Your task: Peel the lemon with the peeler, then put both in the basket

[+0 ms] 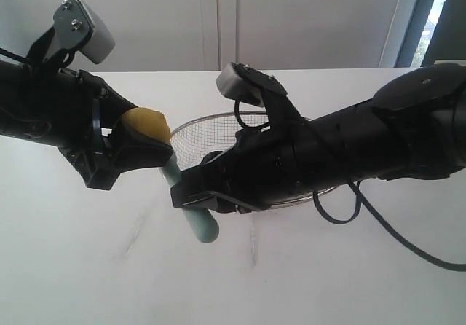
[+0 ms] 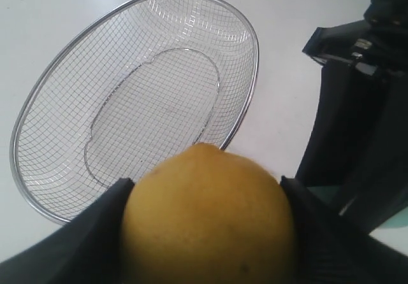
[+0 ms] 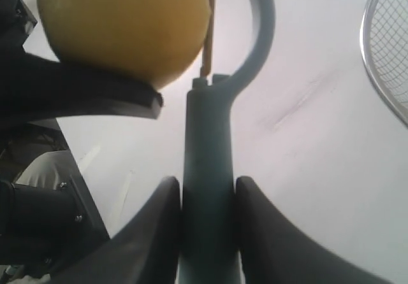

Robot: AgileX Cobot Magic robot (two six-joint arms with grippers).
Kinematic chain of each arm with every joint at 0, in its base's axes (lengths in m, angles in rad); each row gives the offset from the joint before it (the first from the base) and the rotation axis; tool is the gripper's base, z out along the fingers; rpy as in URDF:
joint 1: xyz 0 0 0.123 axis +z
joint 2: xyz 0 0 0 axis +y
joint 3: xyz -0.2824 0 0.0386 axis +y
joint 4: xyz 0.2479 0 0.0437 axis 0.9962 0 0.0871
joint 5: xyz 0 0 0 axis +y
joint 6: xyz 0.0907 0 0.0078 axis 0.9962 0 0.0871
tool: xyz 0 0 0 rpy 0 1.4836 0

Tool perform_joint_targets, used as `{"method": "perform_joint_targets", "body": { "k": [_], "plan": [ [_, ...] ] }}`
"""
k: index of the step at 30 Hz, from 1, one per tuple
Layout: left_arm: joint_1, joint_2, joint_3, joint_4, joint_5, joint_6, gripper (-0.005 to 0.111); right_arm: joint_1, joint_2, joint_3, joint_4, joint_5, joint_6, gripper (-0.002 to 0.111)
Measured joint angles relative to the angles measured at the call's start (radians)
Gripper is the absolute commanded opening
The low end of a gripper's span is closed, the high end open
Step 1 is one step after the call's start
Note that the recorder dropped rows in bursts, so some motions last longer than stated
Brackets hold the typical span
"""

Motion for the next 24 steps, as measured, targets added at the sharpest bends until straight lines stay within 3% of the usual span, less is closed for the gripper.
{"method": "perform_joint_targets", "body": {
  "k": [24],
  "plan": [
    [0.000, 0.000, 0.000, 0.002, 0.000, 0.000, 0.000, 0.000, -0.141, 0.000, -0.138, -0.121, 0.120, 0.000]
  ]
}}
